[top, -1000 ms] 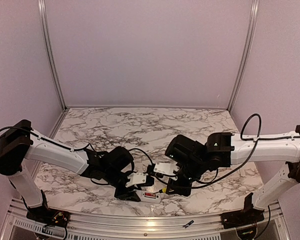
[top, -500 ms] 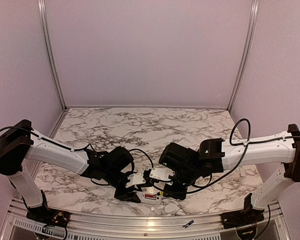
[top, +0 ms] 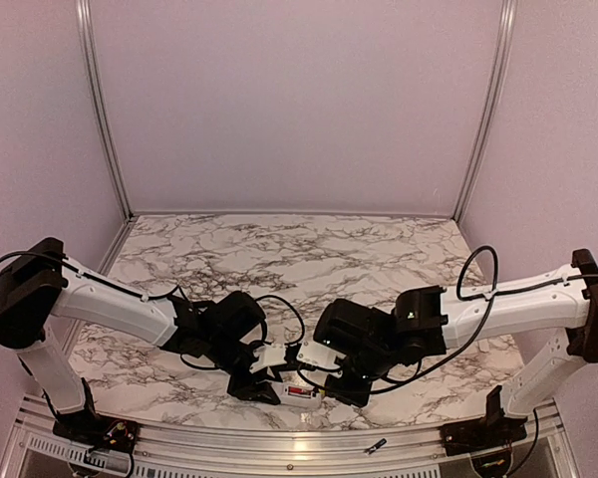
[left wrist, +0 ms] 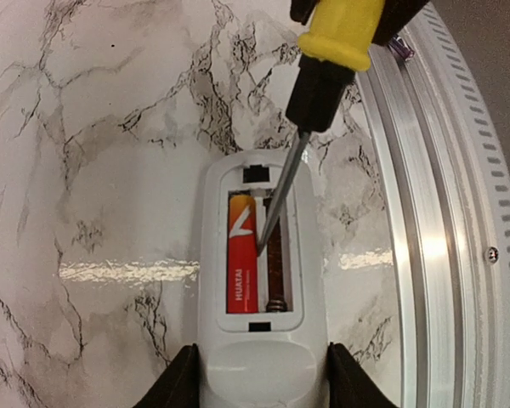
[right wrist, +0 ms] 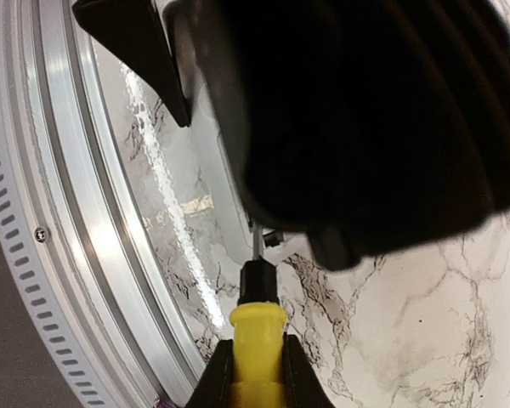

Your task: Unload the batteries from the remote control

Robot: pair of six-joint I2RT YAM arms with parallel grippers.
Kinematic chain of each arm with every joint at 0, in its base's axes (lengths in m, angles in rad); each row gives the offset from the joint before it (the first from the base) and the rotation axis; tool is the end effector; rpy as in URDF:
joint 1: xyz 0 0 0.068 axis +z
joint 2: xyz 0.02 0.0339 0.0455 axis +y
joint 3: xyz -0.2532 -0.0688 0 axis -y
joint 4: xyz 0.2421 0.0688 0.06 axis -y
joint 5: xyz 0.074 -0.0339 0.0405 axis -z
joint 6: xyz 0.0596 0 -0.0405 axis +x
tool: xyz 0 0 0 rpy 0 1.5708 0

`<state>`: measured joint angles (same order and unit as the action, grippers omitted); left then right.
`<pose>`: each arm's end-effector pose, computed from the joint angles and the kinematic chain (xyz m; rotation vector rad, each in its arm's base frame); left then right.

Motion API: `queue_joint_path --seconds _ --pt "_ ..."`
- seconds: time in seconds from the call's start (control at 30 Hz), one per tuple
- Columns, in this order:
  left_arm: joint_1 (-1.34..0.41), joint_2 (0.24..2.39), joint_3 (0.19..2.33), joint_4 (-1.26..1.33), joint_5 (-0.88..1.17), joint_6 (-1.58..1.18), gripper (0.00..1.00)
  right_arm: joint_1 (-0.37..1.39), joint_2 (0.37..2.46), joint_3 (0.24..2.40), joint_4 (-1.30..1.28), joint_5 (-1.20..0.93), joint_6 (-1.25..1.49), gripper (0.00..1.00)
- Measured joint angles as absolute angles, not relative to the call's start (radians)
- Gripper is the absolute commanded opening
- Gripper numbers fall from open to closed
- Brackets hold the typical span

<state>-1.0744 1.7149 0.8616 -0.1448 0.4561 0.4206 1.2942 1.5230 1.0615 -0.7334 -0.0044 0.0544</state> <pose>0.1340 -0.3025 0.1140 1.9160 1.8031 -0.8251 0.0818 0.2891 0.1881 -1.6456 2.3035 0.3410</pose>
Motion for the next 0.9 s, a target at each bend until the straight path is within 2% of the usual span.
queue_joint_path --seconds 0.43,0.9 --pt "-1.064 1.723 0.863 -0.150 0.482 0.398 0.00 1.361 1.538 1.062 -0.729 0.097 0.122 0.00" --pt "-1.052 1.758 0.884 -0.197 0.497 0.399 0.00 1.440 1.650 1.156 -0.812 0.231 0.166 0.00"
